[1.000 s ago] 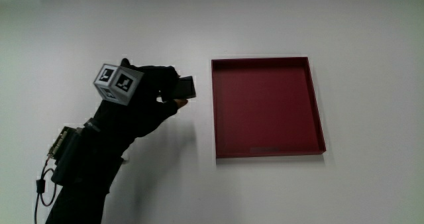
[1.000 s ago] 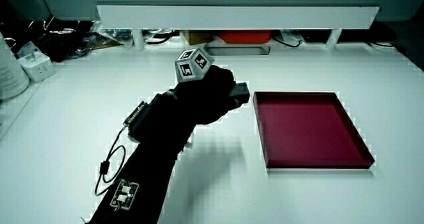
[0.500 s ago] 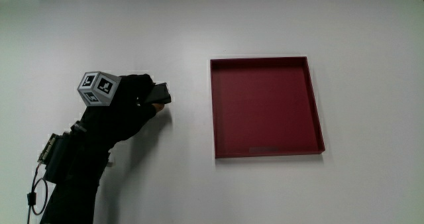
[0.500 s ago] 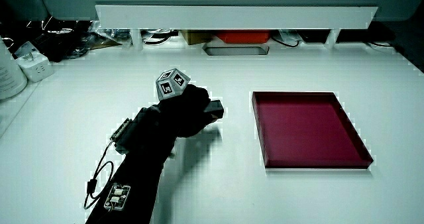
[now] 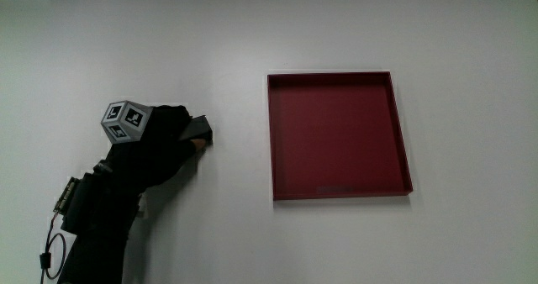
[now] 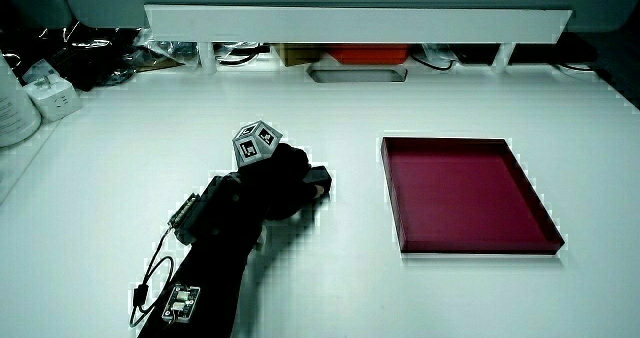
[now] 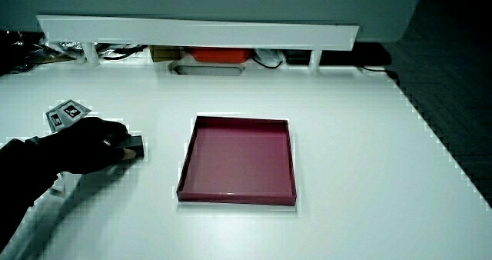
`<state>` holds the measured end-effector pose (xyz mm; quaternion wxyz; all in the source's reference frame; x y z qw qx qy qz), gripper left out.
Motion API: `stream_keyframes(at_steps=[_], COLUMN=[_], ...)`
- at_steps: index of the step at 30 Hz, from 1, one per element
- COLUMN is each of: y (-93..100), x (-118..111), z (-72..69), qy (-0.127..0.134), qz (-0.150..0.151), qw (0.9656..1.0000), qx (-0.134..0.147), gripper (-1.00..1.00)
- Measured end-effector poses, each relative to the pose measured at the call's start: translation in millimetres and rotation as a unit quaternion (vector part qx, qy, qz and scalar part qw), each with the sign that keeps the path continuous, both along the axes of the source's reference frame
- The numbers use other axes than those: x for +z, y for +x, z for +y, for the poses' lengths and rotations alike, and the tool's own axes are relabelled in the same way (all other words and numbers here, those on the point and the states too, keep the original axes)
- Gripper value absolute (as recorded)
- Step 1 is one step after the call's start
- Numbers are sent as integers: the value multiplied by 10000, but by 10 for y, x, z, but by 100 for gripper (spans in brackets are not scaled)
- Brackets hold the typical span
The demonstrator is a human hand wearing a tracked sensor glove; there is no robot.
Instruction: Place charger on desk
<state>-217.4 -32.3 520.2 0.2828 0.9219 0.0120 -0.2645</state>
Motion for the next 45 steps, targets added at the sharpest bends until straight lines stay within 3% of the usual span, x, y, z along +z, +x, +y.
stream_keyframes(at_steps=[2, 4, 9, 11, 19, 21, 25, 26, 27, 29, 32, 33, 34, 36, 37, 41, 42, 43, 44, 45], y=[9, 17, 33, 28, 34, 5, -38, -44, -38, 11, 123, 123, 224, 297, 362, 566, 609, 691, 748, 784], x=[-8, 18, -14, 12, -23, -1, -63, -94, -121, -312, -539, -496, -739, -833, -912, -1148, -1167, -1335, -1403, -1470], z=[-4, -15, 1, -2, 26, 31, 43, 56, 80, 154, 277, 343, 372, 488, 519, 735, 779, 812, 836, 877], qy=[-40, 68, -79, 20, -49, -19, 137, 177, 224, 192, 432, 72, 550, 648, 944, 515, 660, 487, 751, 524], qz=[0, -10, -47, -66, -39, 73, -89, -119, 64, -213, -328, 32, -373, -408, -449, -22, 242, -38, 65, -22], qw=[10000, 9999, 10000, 9999, 10000, 10000, 9998, 9997, 9997, 9996, 9980, 9999, 9960, 9933, 9831, 9829, 9762, 9769, 9635, 9688], qx=[-26, 76, 12, 88, 14, -3, 114, 122, -6, 35, 328, 106, 601, 868, 1503, 1768, 2053, 2079, 2570, 2422], gripper=[0, -7, -24, -31, -59, -66, -79, -83, -86, -93, -100, -100, -100, -100, -100, -100, -100, -100, -100, -100])
